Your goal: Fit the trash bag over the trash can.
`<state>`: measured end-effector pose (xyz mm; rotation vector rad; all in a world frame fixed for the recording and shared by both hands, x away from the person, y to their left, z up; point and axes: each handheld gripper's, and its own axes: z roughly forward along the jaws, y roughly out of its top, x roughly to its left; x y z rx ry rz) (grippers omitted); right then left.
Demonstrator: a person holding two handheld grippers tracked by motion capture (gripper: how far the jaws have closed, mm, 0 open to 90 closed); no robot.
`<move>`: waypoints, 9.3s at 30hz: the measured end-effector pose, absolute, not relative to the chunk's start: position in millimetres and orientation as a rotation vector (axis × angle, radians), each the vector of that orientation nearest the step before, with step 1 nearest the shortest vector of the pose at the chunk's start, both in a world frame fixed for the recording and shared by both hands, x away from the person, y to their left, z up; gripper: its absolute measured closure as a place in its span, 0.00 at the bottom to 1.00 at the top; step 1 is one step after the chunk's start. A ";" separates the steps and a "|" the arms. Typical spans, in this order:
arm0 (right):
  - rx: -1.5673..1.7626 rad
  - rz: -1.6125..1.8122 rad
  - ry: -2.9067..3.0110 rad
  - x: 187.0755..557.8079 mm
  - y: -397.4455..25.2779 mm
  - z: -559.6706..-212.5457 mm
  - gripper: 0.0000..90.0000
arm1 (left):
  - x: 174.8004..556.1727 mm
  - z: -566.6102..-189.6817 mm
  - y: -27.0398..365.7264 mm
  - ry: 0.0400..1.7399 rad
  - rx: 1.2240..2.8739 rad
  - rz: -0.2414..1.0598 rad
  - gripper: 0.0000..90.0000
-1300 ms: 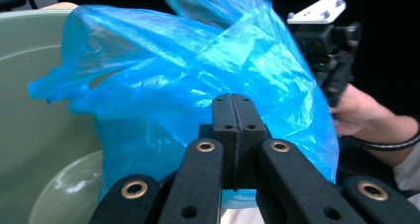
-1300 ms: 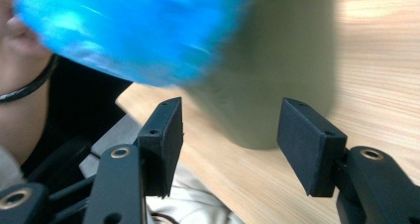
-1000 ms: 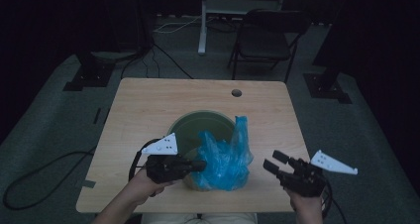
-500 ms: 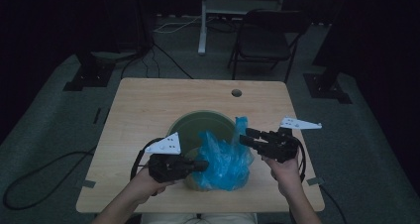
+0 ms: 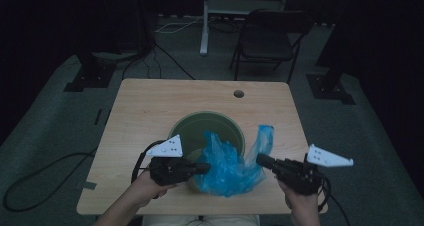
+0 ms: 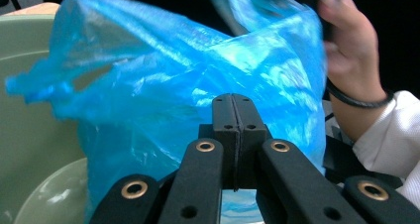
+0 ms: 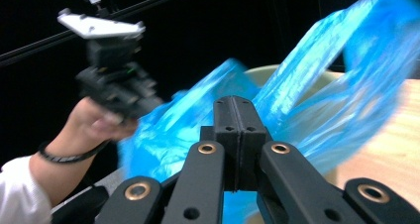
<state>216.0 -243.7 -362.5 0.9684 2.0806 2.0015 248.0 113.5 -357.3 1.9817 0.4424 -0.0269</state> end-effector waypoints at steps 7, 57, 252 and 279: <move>1.085 2.075 2.192 179.7 -225.7 -420.9 1.00 | 245.1 -361.6 112.9 0.445 1.996 -0.021 1.00; 0.924 1.889 2.275 287.0 -176.3 -342.8 1.00 | 280.6 -345.3 94.0 0.486 1.971 -0.116 0.82; 1.045 1.892 2.136 356.4 -181.6 -313.0 0.98 | 359.2 -318.6 161.0 0.752 1.812 -0.001 1.00; 1.379 1.582 2.273 424.1 -189.7 -389.3 0.98 | 377.3 -387.8 218.8 1.003 1.846 -0.008 1.00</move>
